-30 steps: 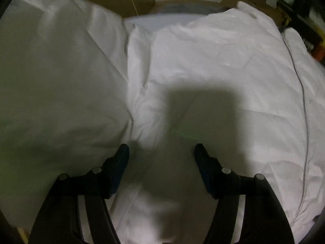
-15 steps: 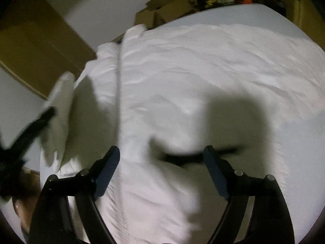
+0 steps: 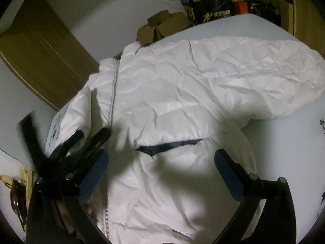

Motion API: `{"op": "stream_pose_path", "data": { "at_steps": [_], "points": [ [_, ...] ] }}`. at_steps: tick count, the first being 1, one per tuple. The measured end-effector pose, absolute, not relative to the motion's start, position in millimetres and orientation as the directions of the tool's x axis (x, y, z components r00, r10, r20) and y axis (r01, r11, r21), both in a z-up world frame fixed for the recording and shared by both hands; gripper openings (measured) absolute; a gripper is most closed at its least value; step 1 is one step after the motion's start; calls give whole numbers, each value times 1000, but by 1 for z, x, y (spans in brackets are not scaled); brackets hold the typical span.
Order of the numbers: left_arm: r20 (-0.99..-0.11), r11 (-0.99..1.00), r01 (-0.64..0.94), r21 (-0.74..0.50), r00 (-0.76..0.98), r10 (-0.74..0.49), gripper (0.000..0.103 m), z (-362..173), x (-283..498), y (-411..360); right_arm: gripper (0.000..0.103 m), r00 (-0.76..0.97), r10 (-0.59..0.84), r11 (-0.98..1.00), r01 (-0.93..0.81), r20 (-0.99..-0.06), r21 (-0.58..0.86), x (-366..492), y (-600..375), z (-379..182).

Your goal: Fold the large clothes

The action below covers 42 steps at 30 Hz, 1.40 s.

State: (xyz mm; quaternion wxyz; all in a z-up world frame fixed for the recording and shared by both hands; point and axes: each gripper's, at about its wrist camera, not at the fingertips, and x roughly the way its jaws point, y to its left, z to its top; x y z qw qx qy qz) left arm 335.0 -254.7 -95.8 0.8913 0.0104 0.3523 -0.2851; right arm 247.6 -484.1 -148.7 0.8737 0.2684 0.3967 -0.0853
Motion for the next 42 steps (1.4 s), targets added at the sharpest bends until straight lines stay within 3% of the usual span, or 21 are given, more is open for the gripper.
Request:
{"op": "stream_pose_path", "data": {
  "at_steps": [2, 4, 11, 15, 16, 18, 20, 24, 29, 33, 38, 40, 41, 42],
  "points": [
    [-592, 845, 474, -247, 617, -519, 103, -77, 315, -211, 103, 683, 71, 867, 319, -727, 384, 245, -484, -142],
    [-588, 896, 377, -235, 679, -440, 103, -62, 295, -161, 103, 672, 108, 908, 233, -732, 349, 255, -461, -135],
    [-601, 950, 124, -288, 749, -280, 103, -54, 235, -26, 103, 582, 109, 994, -42, -806, 104, 347, -294, -129],
    [-629, 931, 76, -358, 716, -301, 103, -67, 204, 6, 97, 550, -35, 988, -104, -834, -110, 396, -217, -151],
    [-631, 926, 73, -370, 712, -308, 103, -70, 198, 11, 91, 542, -117, 973, -104, -832, -204, 407, -201, -162],
    [-633, 923, 72, -378, 707, -314, 103, -73, 189, 17, 37, 505, -248, 938, -87, -826, -335, 428, -186, -187],
    [-634, 923, 75, -378, 706, -317, 103, -73, 184, 23, 14, 480, -252, 946, -61, -840, -319, 436, -194, -193],
    [-619, 916, 76, -393, 715, -325, 103, -69, 178, 34, 11, 497, -99, 992, -15, -862, -123, 420, -237, -159],
    [-598, 899, 96, -428, 716, -361, 103, -68, 188, 30, 11, 540, 221, 945, 88, -812, 316, 405, -349, -115],
    [-609, 892, 116, -436, 692, -388, 103, -70, 194, 17, 11, 532, 407, 814, 159, -743, 559, 412, -437, -140],
    [-634, 898, 110, -425, 673, -382, 103, -77, 198, 7, 12, 521, 477, 714, 240, -708, 658, 408, -510, -198],
    [-644, 901, 96, -423, 668, -373, 103, -79, 200, 6, 28, 560, 410, 694, 321, -720, 645, 396, -537, -210],
    [-648, 902, 89, -422, 667, -368, 103, -81, 202, 5, 50, 579, 361, 686, 366, -731, 629, 388, -547, -211],
    [-653, 904, 81, -419, 665, -362, 103, -82, 205, 4, 57, 598, 312, 678, 405, -739, 614, 382, -554, -208]
  ]
}}
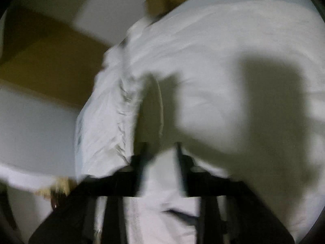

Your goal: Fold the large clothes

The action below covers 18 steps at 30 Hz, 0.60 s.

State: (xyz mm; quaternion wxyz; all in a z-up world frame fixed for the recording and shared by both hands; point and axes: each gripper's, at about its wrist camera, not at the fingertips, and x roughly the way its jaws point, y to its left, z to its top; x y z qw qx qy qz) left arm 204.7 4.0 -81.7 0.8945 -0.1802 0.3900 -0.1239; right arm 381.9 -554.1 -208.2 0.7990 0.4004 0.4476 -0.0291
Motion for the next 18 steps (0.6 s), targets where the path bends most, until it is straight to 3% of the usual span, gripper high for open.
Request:
{"op": "stream_pose_path", "data": {
  "at_steps": [6, 12, 15, 16, 18],
  "points": [
    [-671, 907, 90, -412, 643, -369, 103, -77, 214, -18, 54, 610, 338, 780, 244, -717, 576, 430, -484, -155],
    [-672, 920, 118, -374, 649, -356, 103, -62, 201, -31, 54, 414, 324, 826, 314, -850, 468, 502, -448, -230],
    [-690, 929, 153, -338, 631, -355, 103, -51, 211, -45, 54, 467, 374, 802, 269, -801, 532, 488, -458, -220],
    [-689, 926, 178, -333, 624, -368, 103, -43, 216, -54, 54, 523, 416, 767, 238, -744, 596, 472, -469, -204],
    [-672, 889, 275, -365, 584, -457, 103, -23, 233, -86, 68, 636, 442, 717, 174, -633, 675, 430, -496, -171]
  ]
}}
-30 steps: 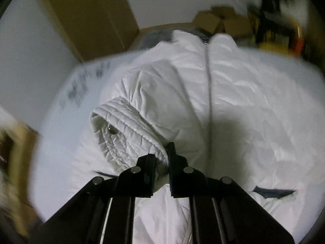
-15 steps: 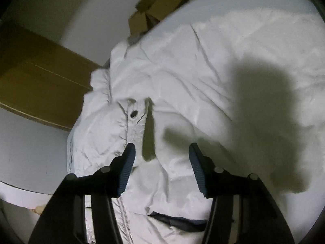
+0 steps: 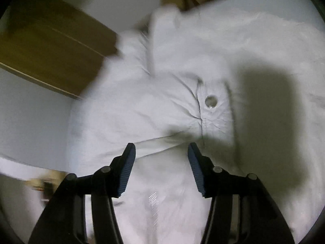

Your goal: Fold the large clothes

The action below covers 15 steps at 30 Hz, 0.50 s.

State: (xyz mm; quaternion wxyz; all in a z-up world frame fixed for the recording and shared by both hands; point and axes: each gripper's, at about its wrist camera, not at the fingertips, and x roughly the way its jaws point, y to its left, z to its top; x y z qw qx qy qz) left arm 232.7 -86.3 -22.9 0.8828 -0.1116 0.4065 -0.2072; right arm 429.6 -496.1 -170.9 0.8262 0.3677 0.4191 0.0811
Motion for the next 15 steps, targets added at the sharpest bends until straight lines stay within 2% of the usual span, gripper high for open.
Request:
{"op": "stream_pose_path", "data": {
  "at_steps": [2, 4, 7, 12, 15],
  "points": [
    [-650, 841, 358, -405, 534, -540, 103, -3, 252, -126, 80, 718, 331, 720, 227, -612, 656, 379, -536, -146],
    [-635, 801, 429, -417, 494, -594, 103, 13, 278, -185, 80, 739, 178, 686, 380, -649, 620, 329, -582, -140],
    [-643, 768, 487, -417, 439, -628, 103, 11, 323, -277, 80, 740, 62, 575, 522, -669, 630, 267, -647, -152],
    [-736, 832, 426, -357, 420, -531, 103, -51, 396, -401, 80, 690, -76, 354, 693, -719, 628, 188, -743, -188],
    [-793, 866, 382, -322, 392, -467, 103, -97, 429, -440, 79, 668, -132, 245, 738, -733, 629, 165, -786, -196]
  ]
}}
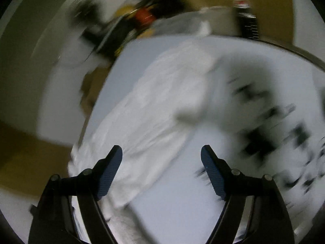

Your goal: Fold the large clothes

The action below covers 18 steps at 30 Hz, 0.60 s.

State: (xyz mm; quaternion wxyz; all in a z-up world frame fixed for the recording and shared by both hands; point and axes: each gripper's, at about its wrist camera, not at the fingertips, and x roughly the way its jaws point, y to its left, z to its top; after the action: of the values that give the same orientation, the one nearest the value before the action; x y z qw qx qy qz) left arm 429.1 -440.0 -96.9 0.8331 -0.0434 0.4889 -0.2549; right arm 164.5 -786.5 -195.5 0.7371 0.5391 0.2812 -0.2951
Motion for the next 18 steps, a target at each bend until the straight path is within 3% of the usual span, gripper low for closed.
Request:
{"op": "stream_pose_path", "data": {
  "at_steps": [4, 9, 14, 16, 18],
  "points": [
    [-837, 867, 403, -294, 329, -437, 103, -138, 451, -470, 74, 637, -119, 205, 766, -762, 609, 159, -830, -209],
    [-858, 879, 390, -275, 312, -407, 103, -159, 459, -485, 59, 663, -87, 172, 745, -744, 644, 159, -873, -232],
    [-873, 883, 423, -204, 330, -360, 103, -167, 457, -494, 58, 696, -76, 170, 714, -714, 679, 177, -885, -236],
    [-877, 874, 459, -158, 341, -338, 103, -169, 453, -499, 49, 696, -78, 151, 716, -714, 682, 188, -887, -239],
    [-879, 857, 500, -126, 343, -330, 103, -172, 449, -501, 15, 680, -55, 107, 732, -731, 672, 197, -891, -247]
  ]
}}
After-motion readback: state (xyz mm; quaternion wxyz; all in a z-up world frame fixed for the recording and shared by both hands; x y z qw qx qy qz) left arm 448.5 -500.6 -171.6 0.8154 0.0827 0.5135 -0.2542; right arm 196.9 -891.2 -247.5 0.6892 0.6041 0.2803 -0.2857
